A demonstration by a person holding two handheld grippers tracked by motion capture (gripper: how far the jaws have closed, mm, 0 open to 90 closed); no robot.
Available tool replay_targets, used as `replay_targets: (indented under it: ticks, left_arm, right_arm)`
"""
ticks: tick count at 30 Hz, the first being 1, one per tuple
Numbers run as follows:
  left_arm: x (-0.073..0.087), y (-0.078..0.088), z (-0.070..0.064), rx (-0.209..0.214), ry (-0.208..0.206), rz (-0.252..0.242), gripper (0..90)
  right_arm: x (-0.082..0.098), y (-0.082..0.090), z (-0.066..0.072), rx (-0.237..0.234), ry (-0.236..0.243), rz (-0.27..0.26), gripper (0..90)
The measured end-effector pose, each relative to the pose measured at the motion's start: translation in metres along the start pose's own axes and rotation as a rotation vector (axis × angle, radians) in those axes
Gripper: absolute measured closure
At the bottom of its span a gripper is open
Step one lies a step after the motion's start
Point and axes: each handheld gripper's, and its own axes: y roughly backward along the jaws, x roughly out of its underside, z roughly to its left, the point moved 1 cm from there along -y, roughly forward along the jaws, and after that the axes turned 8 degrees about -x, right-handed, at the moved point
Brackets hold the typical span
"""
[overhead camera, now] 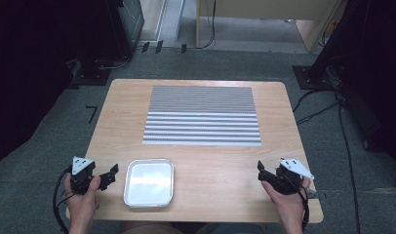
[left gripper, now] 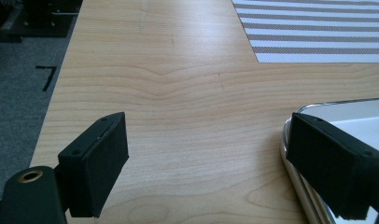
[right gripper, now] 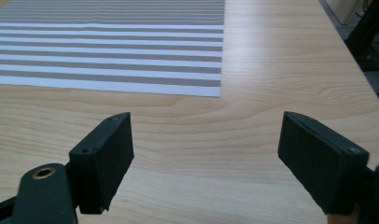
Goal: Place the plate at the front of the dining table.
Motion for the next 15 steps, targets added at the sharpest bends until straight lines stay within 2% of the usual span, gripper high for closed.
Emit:
replay_targets:
  ticks: [1, 2, 4, 5, 6, 7, 8, 13, 15]
  left_arm:
    - [0.001, 0.002, -0.001, 0.026, 0.01, 0.003, 13.5]
    - [0.001, 0.002, -0.001, 0.026, 0.01, 0.003, 13.6]
    - [0.003, 0.005, -0.002, 0.068, 0.031, 0.004, 13.6]
    - [0.004, 0.009, -0.006, 0.081, 0.027, 0.004, 13.6]
    - [0.004, 0.009, -0.006, 0.081, 0.027, 0.004, 13.7]
    - [0.005, 0.011, -0.007, 0.08, 0.017, 0.0, 13.7]
    - [0.005, 0.011, -0.007, 0.08, 0.017, 0.0, 13.8]
    - [0.005, 0.014, -0.01, 0.083, 0.002, 0.002, 14.0]
    - [0.006, 0.013, -0.01, 0.083, -0.001, 0.005, 14.0]
  right_arm:
    - [-0.001, -0.002, 0.007, -0.014, -0.006, -0.01, 22.0]
    - [-0.001, -0.002, 0.007, -0.014, -0.006, -0.01, 22.0]
    - [-0.002, -0.005, 0.016, -0.027, -0.003, -0.019, 24.7]
    - [-0.003, -0.007, 0.026, -0.045, 0.002, -0.027, 26.5]
    - [-0.003, -0.007, 0.026, -0.045, 0.002, -0.027, 26.5]
    - [-0.004, -0.011, 0.036, -0.074, 0.005, -0.031, 28.6]
    - [-0.004, -0.011, 0.036, -0.074, 0.005, -0.031, 28.6]
    - [-0.006, -0.022, 0.065, -0.147, 0.027, -0.027, 32.1]
    - [-0.006, -0.024, 0.069, -0.154, 0.025, -0.027, 32.2]
